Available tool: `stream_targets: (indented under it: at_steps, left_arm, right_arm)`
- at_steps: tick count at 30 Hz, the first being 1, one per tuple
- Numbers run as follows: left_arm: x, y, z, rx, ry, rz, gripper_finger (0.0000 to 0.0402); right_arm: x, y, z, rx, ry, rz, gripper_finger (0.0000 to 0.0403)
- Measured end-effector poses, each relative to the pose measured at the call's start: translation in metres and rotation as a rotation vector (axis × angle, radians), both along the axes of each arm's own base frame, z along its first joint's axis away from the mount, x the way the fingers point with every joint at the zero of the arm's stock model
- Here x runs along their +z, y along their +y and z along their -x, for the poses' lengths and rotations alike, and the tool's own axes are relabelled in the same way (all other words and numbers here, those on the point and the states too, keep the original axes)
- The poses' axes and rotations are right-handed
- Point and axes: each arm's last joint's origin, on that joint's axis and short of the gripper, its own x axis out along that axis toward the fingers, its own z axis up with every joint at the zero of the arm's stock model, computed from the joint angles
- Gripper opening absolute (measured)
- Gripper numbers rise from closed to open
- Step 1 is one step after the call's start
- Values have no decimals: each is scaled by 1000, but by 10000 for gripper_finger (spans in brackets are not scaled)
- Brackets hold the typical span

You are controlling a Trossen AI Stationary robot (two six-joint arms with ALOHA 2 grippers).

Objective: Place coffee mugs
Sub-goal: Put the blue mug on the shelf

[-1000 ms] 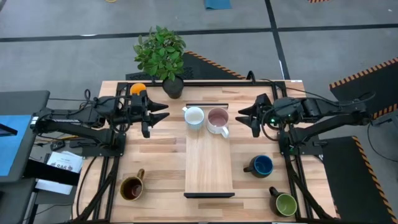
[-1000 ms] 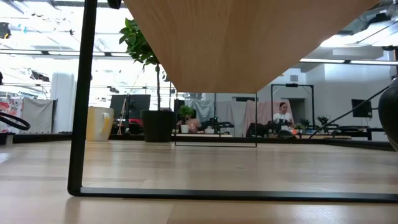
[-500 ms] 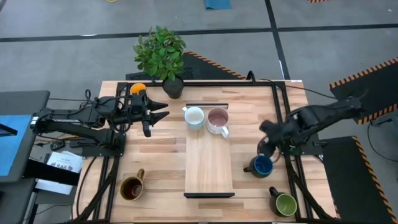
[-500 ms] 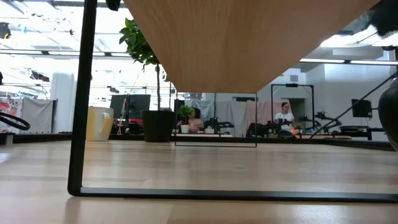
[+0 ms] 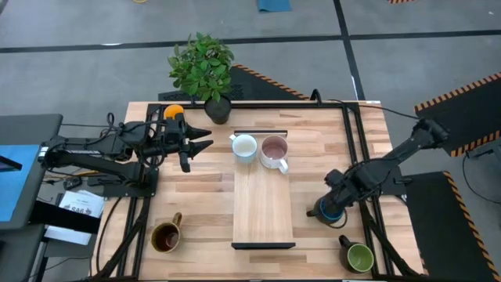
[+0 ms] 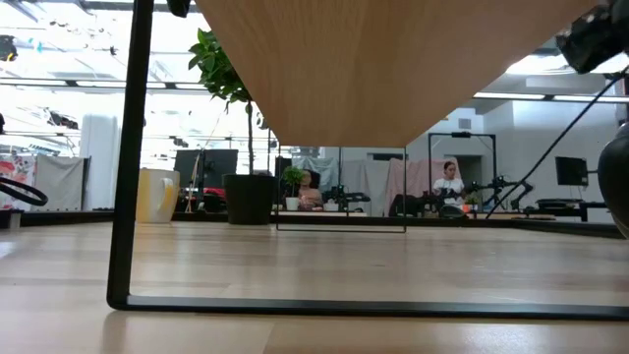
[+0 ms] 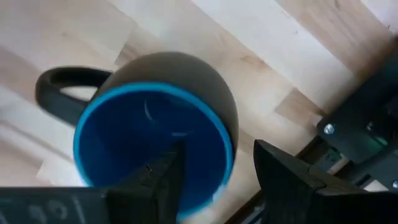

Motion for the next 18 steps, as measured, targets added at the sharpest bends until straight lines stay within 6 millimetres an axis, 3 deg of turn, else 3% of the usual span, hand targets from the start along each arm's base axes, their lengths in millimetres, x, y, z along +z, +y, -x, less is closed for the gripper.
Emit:
stream_targets:
  at_steps: [10, 13, 16, 18]
  left_arm:
    - [0, 0, 0, 0, 2, -8, 149]
    - [0, 0, 0, 0, 2, -8, 149]
    - [0, 0, 0, 0, 2, -8, 149]
    - [0, 0, 0, 0, 2, -8, 149]
  right_arm:
    - [-25, 9, -15, 41, 124, 72, 196]
    - [-27, 10, -16, 41, 140, 79, 144]
    - [-24, 9, -14, 50, 145, 74, 55]
    - [-12, 8, -13, 78, 122, 60, 40]
